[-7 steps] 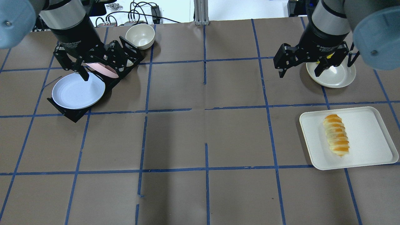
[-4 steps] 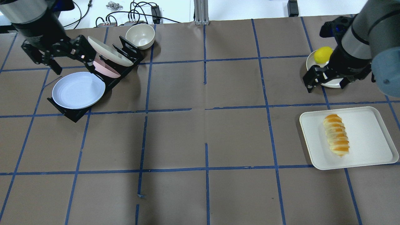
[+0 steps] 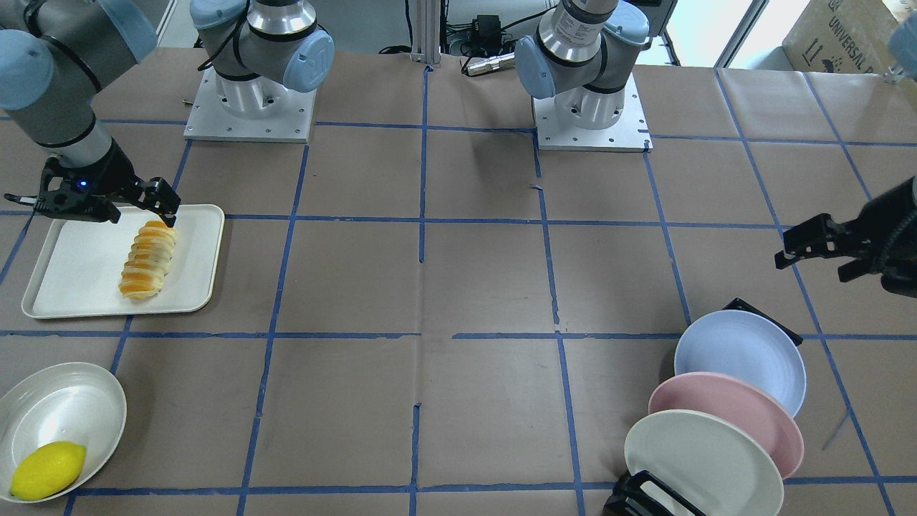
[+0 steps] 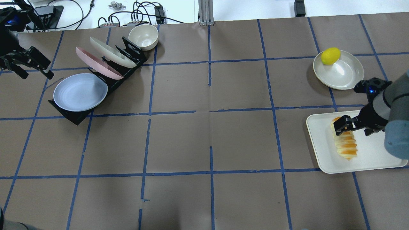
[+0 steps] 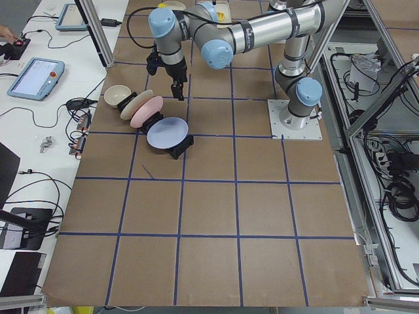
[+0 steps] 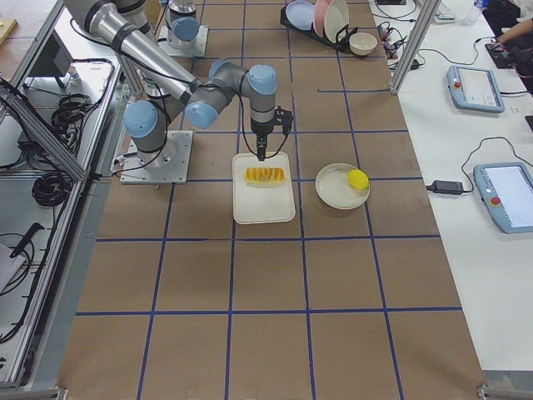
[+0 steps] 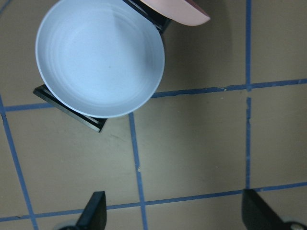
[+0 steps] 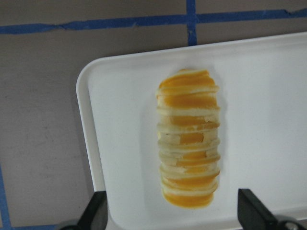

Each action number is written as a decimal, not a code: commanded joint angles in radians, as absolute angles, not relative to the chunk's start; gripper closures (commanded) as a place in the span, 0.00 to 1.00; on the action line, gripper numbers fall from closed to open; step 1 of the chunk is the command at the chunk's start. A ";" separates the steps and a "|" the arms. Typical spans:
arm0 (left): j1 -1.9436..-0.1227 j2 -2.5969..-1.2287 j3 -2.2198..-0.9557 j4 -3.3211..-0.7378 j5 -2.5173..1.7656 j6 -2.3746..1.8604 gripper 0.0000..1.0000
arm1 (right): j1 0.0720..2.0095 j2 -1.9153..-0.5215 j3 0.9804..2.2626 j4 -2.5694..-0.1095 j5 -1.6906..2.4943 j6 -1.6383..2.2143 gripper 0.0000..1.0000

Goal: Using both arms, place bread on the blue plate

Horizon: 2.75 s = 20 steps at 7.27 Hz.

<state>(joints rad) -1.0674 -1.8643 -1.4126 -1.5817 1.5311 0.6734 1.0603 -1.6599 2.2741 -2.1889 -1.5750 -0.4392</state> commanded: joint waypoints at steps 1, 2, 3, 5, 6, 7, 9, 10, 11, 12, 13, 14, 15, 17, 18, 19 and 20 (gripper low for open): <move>-0.974 -2.030 -1.392 -1.480 1.436 0.813 0.00 | 1.048 -1.658 2.322 -2.244 -1.566 -0.445 0.08; -0.974 -2.105 -1.337 -1.450 1.422 0.828 0.00 | 1.048 -1.652 2.322 -2.284 -1.566 -0.448 0.08; -0.977 -2.184 -1.280 -1.450 1.395 0.830 0.00 | 1.046 -1.608 2.315 -2.316 -1.571 -0.465 0.08; -0.992 -2.288 -1.259 -1.433 1.365 0.802 0.02 | 0.994 -1.501 2.312 -2.429 -1.575 -0.500 0.08; -0.994 -2.293 -1.258 -1.422 1.371 0.798 0.06 | 0.980 -1.461 2.313 -2.460 -1.566 -0.518 0.07; -0.994 -2.292 -1.258 -1.417 1.377 0.798 0.17 | 0.980 -1.451 2.319 -2.462 -1.565 -0.517 0.07; -0.996 -2.292 -1.258 -1.419 1.452 0.799 0.70 | 0.983 -1.453 2.327 -2.450 -1.539 -0.517 0.08; -0.996 -2.290 -1.253 -1.417 1.451 0.799 0.82 | 0.985 -1.457 2.329 -2.447 -1.537 -0.517 0.08; -0.999 -2.290 -1.232 -1.419 1.451 0.799 0.88 | 0.986 -1.456 2.329 -2.447 -1.536 -0.517 0.09; -0.999 -2.290 -1.200 -1.433 1.450 0.799 0.89 | 0.986 -1.456 2.323 -2.447 -1.536 -0.517 0.10; -0.999 -2.293 -1.181 -1.448 1.448 0.799 0.90 | 0.986 -1.454 2.322 -2.447 -1.534 -0.517 0.20; -0.999 -2.289 -1.178 -1.453 1.448 0.799 0.93 | 0.986 -1.454 2.319 -2.445 -1.522 -0.525 0.43; -0.999 -2.278 -1.178 -1.454 1.447 0.799 0.94 | 0.986 -1.454 2.321 -2.445 -1.520 -0.546 0.86; -0.999 -2.251 -1.183 -1.494 1.448 0.802 0.97 | 0.986 -1.456 2.319 -2.447 -1.514 -0.574 0.97; -0.999 -2.226 -1.189 -1.514 1.451 0.804 0.98 | 0.986 -1.462 2.316 -2.447 -1.514 -0.574 0.96; -0.999 -2.185 -1.209 -1.547 1.451 0.805 0.98 | 0.989 -1.477 2.295 -2.442 -1.516 -0.578 0.96; -1.000 -2.130 -1.232 -1.602 1.450 0.805 0.98 | 1.002 -1.521 2.242 -2.315 -1.517 -0.578 0.96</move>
